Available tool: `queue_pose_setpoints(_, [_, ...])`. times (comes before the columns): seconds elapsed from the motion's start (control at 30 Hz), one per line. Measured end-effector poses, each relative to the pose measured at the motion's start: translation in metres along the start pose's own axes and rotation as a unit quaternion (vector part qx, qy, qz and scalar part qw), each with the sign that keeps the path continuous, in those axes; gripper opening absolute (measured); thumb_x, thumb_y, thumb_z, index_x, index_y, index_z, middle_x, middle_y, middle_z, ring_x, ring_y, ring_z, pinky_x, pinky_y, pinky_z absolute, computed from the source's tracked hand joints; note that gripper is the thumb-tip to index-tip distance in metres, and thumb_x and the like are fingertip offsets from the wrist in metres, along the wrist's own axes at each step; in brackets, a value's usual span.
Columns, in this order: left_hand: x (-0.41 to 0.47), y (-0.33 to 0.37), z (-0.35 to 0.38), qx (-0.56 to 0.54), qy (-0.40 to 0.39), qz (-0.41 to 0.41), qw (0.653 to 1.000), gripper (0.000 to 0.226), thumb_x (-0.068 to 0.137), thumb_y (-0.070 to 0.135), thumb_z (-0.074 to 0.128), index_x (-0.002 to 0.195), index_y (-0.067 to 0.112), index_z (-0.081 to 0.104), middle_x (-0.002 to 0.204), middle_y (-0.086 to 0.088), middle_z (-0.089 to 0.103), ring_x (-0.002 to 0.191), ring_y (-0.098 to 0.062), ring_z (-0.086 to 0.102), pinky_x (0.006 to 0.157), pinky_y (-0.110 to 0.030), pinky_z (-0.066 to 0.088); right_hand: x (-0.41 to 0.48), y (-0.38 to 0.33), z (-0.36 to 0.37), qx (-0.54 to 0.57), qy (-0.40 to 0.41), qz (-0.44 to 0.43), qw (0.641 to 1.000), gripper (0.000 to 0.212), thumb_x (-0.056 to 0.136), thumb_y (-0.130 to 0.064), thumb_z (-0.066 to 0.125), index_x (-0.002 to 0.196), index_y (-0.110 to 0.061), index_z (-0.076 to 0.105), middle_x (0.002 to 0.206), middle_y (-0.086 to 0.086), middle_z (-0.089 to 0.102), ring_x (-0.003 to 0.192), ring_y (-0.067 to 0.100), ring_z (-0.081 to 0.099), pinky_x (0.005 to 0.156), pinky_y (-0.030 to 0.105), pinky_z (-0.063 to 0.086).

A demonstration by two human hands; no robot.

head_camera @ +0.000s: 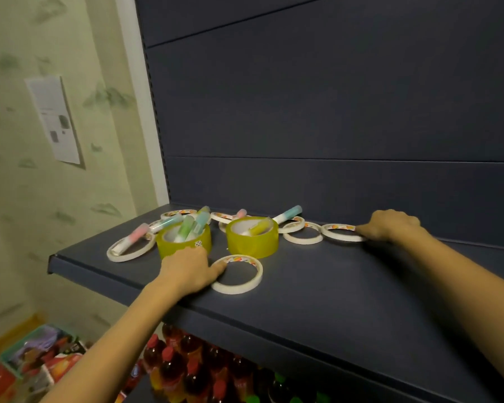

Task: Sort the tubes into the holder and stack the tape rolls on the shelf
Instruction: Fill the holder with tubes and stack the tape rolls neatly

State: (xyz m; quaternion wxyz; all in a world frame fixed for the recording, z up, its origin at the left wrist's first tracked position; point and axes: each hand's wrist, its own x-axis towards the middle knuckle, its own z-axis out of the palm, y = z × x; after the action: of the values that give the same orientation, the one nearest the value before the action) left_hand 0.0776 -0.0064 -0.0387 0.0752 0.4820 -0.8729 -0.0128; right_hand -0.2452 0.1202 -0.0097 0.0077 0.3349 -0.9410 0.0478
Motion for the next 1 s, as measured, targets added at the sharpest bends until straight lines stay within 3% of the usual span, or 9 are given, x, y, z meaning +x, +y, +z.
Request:
queue_pose_setpoints(0.13, [0.010, -0.002, -0.006, -0.019, -0.055, 0.096, 0.994, 0.049, 0.092, 0.043, 0.046, 0.052, 0.016, 0.041, 0.056, -0.001, 0.042, 0.060, -0.018, 0.045, 0.059, -0.029, 0.035, -0.010, 0.009, -0.005, 0.002, 0.060, 0.013, 0.998, 0.050, 0.090, -0.059, 0.042, 0.106, -0.015, 0.060, 0.104, 0.008, 0.059, 0.096, 0.027, 0.056, 0.077, 0.033, 0.036])
queue_pose_setpoints(0.3, [0.011, 0.001, -0.025, -0.050, -0.024, 0.185, 0.981, 0.046, 0.091, 0.037, 0.053, 0.051, 0.015, 0.042, 0.053, -0.003, 0.044, 0.051, -0.012, 0.042, 0.053, -0.027, 0.031, -0.035, 0.032, -0.013, 0.017, 0.135, 0.033, 0.990, 0.048, 0.088, -0.059, 0.043, 0.083, -0.014, 0.062, 0.070, 0.000, 0.050, 0.067, 0.020, 0.049, 0.062, 0.028, 0.033])
queue_pose_setpoints(0.37, [0.010, 0.017, -0.034, -0.086, -0.004, 0.217, 0.972, 0.042, 0.090, 0.031, 0.054, 0.053, 0.013, 0.044, 0.069, -0.012, 0.062, 0.070, -0.013, 0.059, 0.061, -0.029, 0.039, -0.051, 0.047, -0.016, 0.012, 0.157, 0.046, 0.986, 0.050, 0.088, -0.059, 0.044, 0.082, -0.015, 0.066, 0.065, -0.001, 0.050, 0.058, 0.016, 0.044, 0.055, 0.026, 0.029])
queue_pose_setpoints(0.43, [0.007, 0.042, -0.039, -0.088, 0.015, 0.243, 0.966, 0.042, 0.089, 0.031, 0.052, 0.052, 0.013, 0.041, 0.075, -0.013, 0.065, 0.101, -0.012, 0.060, 0.076, -0.033, 0.046, -0.070, 0.066, -0.018, 0.003, 0.179, 0.056, 0.982, 0.051, 0.088, -0.058, 0.044, 0.079, -0.013, 0.065, 0.061, 0.000, 0.048, 0.055, 0.016, 0.042, 0.052, 0.024, 0.028])
queue_pose_setpoints(0.53, [0.001, 0.093, -0.040, -0.059, 0.064, 0.273, 0.958, 0.043, 0.088, 0.036, 0.048, 0.052, 0.013, 0.047, 0.054, 0.001, 0.045, 0.062, -0.019, 0.049, 0.065, -0.031, 0.040, -0.103, 0.104, -0.022, -0.009, 0.198, 0.077, 0.977, 0.051, 0.089, -0.056, 0.044, 0.071, -0.012, 0.063, 0.057, 0.000, 0.047, 0.051, 0.016, 0.041, 0.048, 0.022, 0.025])
queue_pose_setpoints(0.67, [-0.016, 0.170, -0.041, -0.084, 0.076, 0.307, 0.945, 0.044, 0.088, 0.042, 0.047, 0.054, 0.014, 0.050, 0.061, -0.002, 0.053, 0.065, -0.027, 0.050, 0.055, -0.029, 0.033, -0.155, 0.163, -0.035, -0.016, 0.201, 0.121, 0.972, 0.049, 0.089, -0.055, 0.045, 0.063, -0.015, 0.058, 0.060, 0.001, 0.048, 0.060, 0.024, 0.048, 0.048, 0.022, 0.025])
queue_pose_setpoints(0.9, [-0.080, 0.308, -0.039, -0.112, 0.077, 0.413, 0.900, 0.039, 0.088, 0.037, 0.048, 0.055, 0.017, 0.054, 0.055, 0.000, 0.051, 0.059, -0.021, 0.048, 0.050, -0.025, 0.028, -0.253, 0.282, -0.059, -0.016, 0.216, 0.177, 0.960, 0.048, 0.088, -0.054, 0.045, 0.057, -0.018, 0.052, 0.068, 0.005, 0.051, 0.080, 0.031, 0.054, 0.061, 0.029, 0.032])
queue_pose_setpoints(1.0, [-0.118, 0.366, -0.038, -0.127, 0.080, 0.449, 0.881, 0.038, 0.088, 0.037, 0.048, 0.058, 0.015, 0.055, 0.054, -0.001, 0.049, 0.055, -0.021, 0.046, 0.049, -0.024, 0.028, -0.292, 0.340, -0.068, -0.040, 0.229, 0.204, 0.951, 0.043, 0.088, -0.054, 0.047, 0.063, -0.019, 0.056, 0.077, 0.010, 0.055, 0.089, 0.033, 0.059, 0.061, 0.029, 0.033])
